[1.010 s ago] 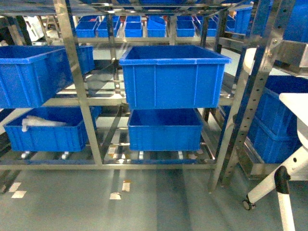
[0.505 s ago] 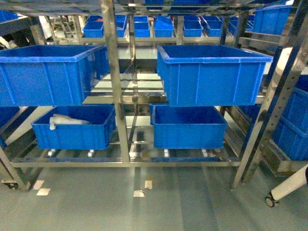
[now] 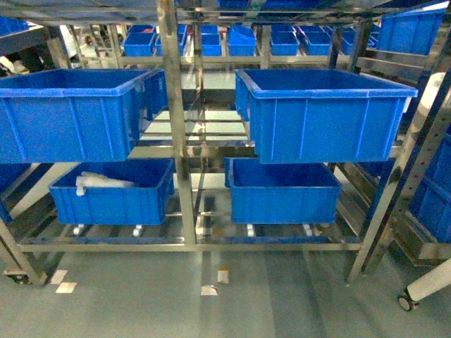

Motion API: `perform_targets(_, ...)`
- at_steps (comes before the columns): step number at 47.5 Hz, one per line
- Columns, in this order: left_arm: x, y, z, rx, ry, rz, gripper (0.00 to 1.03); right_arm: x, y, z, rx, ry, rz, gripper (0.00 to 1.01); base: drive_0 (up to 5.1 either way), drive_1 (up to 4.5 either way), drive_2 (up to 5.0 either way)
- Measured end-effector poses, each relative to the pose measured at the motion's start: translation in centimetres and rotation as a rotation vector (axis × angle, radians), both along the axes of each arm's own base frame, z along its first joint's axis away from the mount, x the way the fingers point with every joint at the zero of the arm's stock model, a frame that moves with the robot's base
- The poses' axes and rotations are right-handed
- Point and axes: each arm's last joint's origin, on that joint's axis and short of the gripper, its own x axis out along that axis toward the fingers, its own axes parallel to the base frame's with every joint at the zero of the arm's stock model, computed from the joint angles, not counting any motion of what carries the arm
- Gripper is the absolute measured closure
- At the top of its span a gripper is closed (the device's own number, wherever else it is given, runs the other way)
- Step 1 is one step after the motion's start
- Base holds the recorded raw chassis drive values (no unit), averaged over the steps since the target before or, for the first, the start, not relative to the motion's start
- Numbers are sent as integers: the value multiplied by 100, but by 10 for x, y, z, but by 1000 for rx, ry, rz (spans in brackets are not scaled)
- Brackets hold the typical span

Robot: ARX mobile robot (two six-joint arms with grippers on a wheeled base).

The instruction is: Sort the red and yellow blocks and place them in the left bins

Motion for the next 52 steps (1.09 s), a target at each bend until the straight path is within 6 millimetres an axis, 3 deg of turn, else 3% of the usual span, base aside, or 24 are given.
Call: perform_targets(52,0,0,0,0,0,0,76,0,0,0,0,-1,0,73,2,404,-400)
